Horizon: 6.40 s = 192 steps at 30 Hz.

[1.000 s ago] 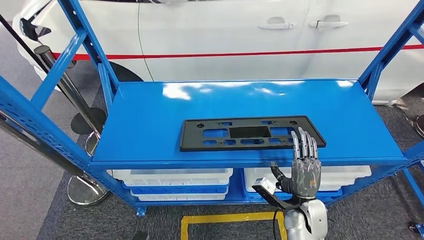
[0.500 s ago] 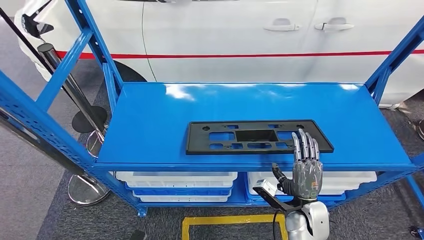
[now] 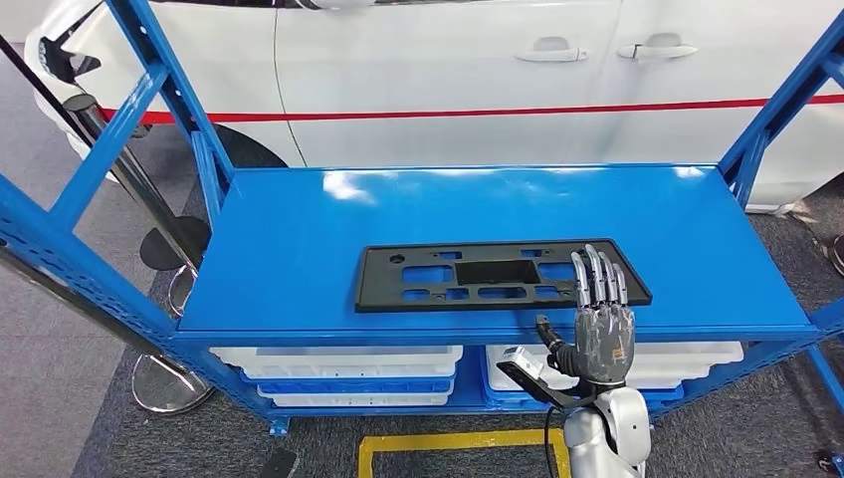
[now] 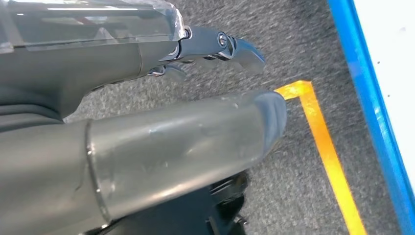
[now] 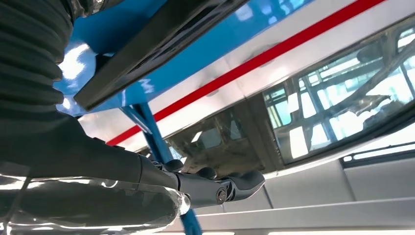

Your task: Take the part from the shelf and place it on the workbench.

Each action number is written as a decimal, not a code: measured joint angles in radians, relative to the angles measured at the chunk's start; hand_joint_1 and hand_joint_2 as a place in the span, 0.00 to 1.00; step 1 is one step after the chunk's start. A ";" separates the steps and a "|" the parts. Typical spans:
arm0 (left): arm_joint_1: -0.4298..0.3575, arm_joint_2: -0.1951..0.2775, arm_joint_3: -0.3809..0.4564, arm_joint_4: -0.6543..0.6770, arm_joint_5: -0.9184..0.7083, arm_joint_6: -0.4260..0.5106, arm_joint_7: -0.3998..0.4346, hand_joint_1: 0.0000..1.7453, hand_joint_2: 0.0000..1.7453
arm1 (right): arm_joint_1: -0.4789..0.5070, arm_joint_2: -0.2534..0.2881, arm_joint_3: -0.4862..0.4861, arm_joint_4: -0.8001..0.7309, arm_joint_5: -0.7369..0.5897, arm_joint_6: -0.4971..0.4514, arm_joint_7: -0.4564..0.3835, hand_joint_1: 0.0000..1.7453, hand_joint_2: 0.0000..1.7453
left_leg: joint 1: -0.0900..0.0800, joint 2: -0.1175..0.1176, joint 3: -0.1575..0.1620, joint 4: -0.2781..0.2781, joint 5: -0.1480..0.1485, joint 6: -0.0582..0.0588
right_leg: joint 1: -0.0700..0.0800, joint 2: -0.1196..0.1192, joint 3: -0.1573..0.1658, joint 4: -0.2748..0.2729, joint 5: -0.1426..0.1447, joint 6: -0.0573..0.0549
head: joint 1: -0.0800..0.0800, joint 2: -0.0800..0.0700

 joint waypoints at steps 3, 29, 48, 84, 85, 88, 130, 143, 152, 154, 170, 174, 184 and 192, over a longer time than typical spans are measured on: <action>-0.001 -0.001 -0.001 0.000 0.000 0.006 0.003 0.00 0.00 | -0.004 -0.002 0.005 0.013 0.019 0.000 0.007 0.00 1.00 | 0.000 -0.001 0.005 -0.019 -0.002 0.012 | 0.002 0.000 -0.004 0.000 -0.001 0.014 | 0.000 0.000; -0.019 -0.009 -0.014 0.000 0.014 0.022 -0.001 0.00 0.00 | -0.019 -0.049 0.138 0.118 0.114 0.000 0.110 0.00 1.00 | 0.002 0.001 -0.034 0.084 -0.032 -0.001 | 0.005 -0.001 -0.022 -0.003 0.023 -0.016 | -0.001 0.000; -0.015 -0.010 -0.026 -0.001 0.021 0.008 -0.028 0.00 0.00 | -0.010 -0.067 0.168 0.134 0.108 -0.001 0.108 0.00 1.00 | 0.002 -0.001 0.082 -0.036 -0.063 0.005 | -0.003 -0.002 -0.081 0.016 0.063 0.018 | 0.000 0.000; -0.027 -0.015 -0.028 -0.002 0.039 0.037 -0.046 0.00 0.00 | -0.024 -0.077 0.179 0.123 0.090 -0.003 0.078 1.00 1.00 | 0.002 0.001 -0.022 0.095 -0.093 -0.009 | -0.008 -0.004 -0.023 -0.009 0.026 -0.010 | -0.001 0.000; -0.026 -0.015 -0.028 -0.002 0.040 0.039 -0.046 0.00 0.00 | -0.024 -0.077 0.179 0.122 0.088 -0.003 0.076 1.00 1.00 | 0.002 0.001 -0.055 0.164 -0.123 -0.012 | -0.006 -0.006 -0.022 -0.009 0.025 -0.013 | -0.001 0.000; -0.023 -0.015 -0.028 -0.002 0.041 0.043 -0.047 0.00 0.00 | -0.024 -0.077 0.179 0.120 0.084 -0.003 0.072 1.00 1.00 | 0.003 0.001 -0.096 0.235 -0.120 -0.013 | -0.003 -0.008 -0.017 -0.008 0.021 -0.015 | -0.001 0.000; -0.025 -0.027 0.001 -0.004 0.133 0.088 -0.070 0.00 1.00 | 0.027 -0.091 0.373 -0.369 -0.076 -0.001 -0.002 1.00 1.00 | 0.002 0.001 0.018 -0.045 0.008 0.036 | 0.001 -0.001 -0.071 0.112 -0.057 0.027 | 0.000 0.000; 0.008 -0.033 -0.008 -0.004 0.100 0.043 -0.067 0.00 1.00 | 0.040 -0.213 0.445 -0.495 -0.087 0.000 0.102 1.00 1.00 | -0.004 -0.001 0.013 -0.010 -0.026 0.006 | -0.003 0.000 -0.029 -0.005 0.025 0.001 | -0.001 0.000; 0.004 -0.033 -0.016 -0.005 0.124 0.041 -0.084 0.00 1.00 | 0.028 -0.230 0.499 -0.495 -0.088 0.000 0.131 1.00 1.00 | 0.000 0.001 -0.021 0.070 -0.032 0.001 | 0.000 -0.003 -0.019 -0.007 0.022 -0.011 | -0.001 0.000; -0.001 -0.035 -0.016 -0.005 0.136 0.044 -0.082 0.00 1.00 | 0.026 -0.230 0.513 -0.495 -0.081 0.000 0.138 1.00 1.00 | -0.004 0.000 0.018 -0.018 -0.007 0.010 | 0.003 -0.003 -0.021 -0.005 0.021 -0.004 | -0.001 0.000; 0.008 -0.040 0.000 -0.005 0.170 0.088 -0.007 0.00 1.00 | 0.069 -0.209 0.587 -0.465 -0.167 0.000 0.114 1.00 1.00 | -0.003 0.000 0.001 -0.019 0.010 0.019 | -0.006 -0.001 -0.008 0.011 -0.003 0.023 | -0.001 0.000; 0.013 -0.039 0.008 -0.005 0.168 0.089 -0.006 0.00 1.00 | 0.081 -0.214 0.638 -0.443 -0.220 0.000 0.146 1.00 1.00 | 0.001 0.000 -0.016 0.007 -0.018 -0.005 | -0.009 -0.003 -0.025 0.005 0.022 -0.006 | -0.001 0.000; 0.021 -0.038 0.017 -0.005 0.158 0.089 -0.011 0.00 1.00 | 0.134 -0.218 0.700 -0.428 -0.220 0.000 0.111 1.00 1.00 | -0.004 0.001 0.119 -0.025 -0.106 0.006 | 0.003 -0.012 -0.111 0.010 0.097 -0.009 | -0.001 0.000; 0.022 -0.038 0.017 -0.005 0.163 0.088 -0.017 0.00 1.00 | 0.124 -0.264 0.764 -0.420 -0.302 0.000 0.168 1.00 1.00 | -0.004 0.012 0.066 -0.062 -0.016 0.047 | -0.005 -0.006 -0.167 0.147 -0.044 0.035 | 0.000 0.000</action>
